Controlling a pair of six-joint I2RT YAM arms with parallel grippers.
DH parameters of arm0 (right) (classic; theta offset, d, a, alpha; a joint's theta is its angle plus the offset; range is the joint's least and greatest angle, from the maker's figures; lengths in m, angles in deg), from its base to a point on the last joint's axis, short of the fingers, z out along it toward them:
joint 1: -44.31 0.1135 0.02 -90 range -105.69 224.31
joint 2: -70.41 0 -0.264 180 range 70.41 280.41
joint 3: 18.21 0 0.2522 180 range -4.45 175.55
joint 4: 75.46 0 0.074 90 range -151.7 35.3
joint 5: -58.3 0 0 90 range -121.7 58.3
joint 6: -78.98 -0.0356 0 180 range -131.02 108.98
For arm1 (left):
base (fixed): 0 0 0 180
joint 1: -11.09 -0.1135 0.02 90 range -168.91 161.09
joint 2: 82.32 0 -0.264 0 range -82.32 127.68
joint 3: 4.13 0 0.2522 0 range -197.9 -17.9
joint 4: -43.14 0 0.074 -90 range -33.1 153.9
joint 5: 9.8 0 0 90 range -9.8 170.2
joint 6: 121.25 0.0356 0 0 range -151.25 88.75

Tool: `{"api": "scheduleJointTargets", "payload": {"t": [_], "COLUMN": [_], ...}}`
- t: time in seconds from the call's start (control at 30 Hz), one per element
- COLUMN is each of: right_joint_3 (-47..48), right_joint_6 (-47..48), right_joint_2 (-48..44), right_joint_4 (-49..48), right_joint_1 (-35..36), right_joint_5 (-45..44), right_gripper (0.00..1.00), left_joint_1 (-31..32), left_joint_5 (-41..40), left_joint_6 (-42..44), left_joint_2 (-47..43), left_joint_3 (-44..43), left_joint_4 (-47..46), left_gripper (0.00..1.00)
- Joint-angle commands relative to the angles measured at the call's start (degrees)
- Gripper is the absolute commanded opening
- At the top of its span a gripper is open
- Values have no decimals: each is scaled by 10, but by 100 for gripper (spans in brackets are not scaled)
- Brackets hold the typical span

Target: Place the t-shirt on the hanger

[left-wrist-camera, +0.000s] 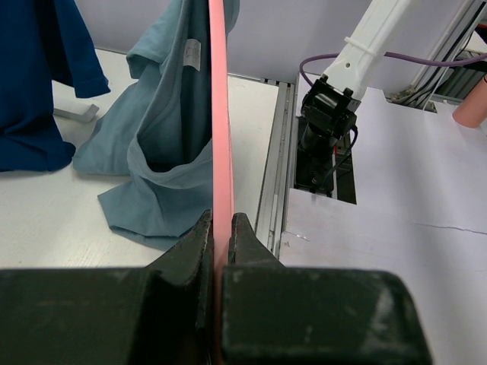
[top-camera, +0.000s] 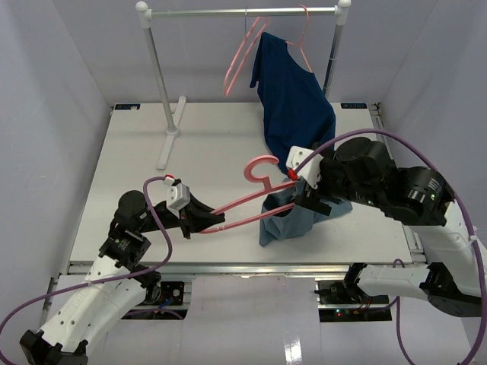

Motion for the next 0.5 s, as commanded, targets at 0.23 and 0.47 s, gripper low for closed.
{"api": "scheduleJointTargets", "payload": {"t": [0.23,0.47], "right_joint_3": [6,15], "right_joint_6": [25,25], "right_joint_2": [53,50], "right_joint_4": [-31,-46], "right_joint_1": [-77,-78], "right_joint_5": [132,225], "right_gripper": [44,33], "left_joint_1": [2,2], "left_joint_5": [27,43], "left_joint_6": [4,-23], "left_joint_2": [-18,2], "left_joint_3": [2,1], "left_joint_4": [-36,-85], "left_gripper": [0,0]}}
